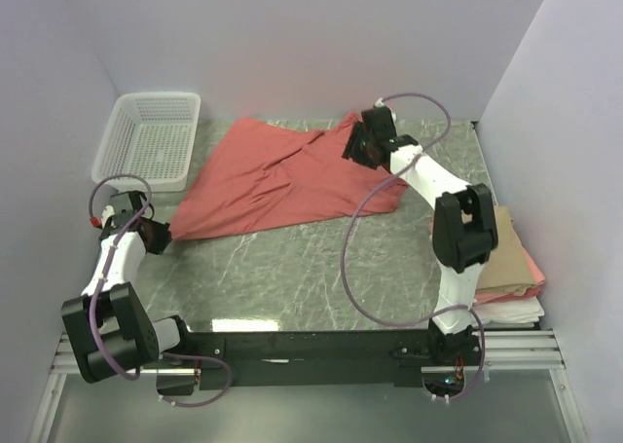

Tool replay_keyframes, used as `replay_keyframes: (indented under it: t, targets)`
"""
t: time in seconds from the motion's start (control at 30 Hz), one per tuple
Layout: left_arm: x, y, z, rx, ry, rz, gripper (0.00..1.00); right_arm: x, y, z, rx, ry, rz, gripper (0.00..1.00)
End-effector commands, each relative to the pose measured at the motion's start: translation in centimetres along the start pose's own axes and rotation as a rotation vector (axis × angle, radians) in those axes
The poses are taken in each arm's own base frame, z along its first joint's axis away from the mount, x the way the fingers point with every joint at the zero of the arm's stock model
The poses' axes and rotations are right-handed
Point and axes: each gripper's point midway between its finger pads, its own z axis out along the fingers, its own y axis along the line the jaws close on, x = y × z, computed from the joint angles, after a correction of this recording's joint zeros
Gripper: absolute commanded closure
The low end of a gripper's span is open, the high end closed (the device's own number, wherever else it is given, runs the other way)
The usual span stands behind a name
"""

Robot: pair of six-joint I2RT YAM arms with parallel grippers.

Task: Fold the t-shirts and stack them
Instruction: Flatten the tshirt out

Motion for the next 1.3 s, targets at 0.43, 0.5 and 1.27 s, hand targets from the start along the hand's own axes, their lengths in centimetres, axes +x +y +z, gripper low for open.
replay_keyframes:
  t: [0.43, 0.5, 1.27]
  targets:
    - [1.2, -0.7, -0.3, 0.133, 0.115, 0.107, 0.99, -2.9, 10.7, 10.0, -0.210, -0.062, -0.236, 0.43]
    - [1.5, -0.6, -0.3, 0.133, 0.127, 0.125, 0.99, -2.2, 11.1, 10.5, -0.190, -0.052, -0.295, 0.42]
    - [2.6, -1.8, -0.2, 0.196, 0.208, 0.157, 0.99, 1.4, 12.5, 10.4, -0.185, 0.011, -0.448, 0.42]
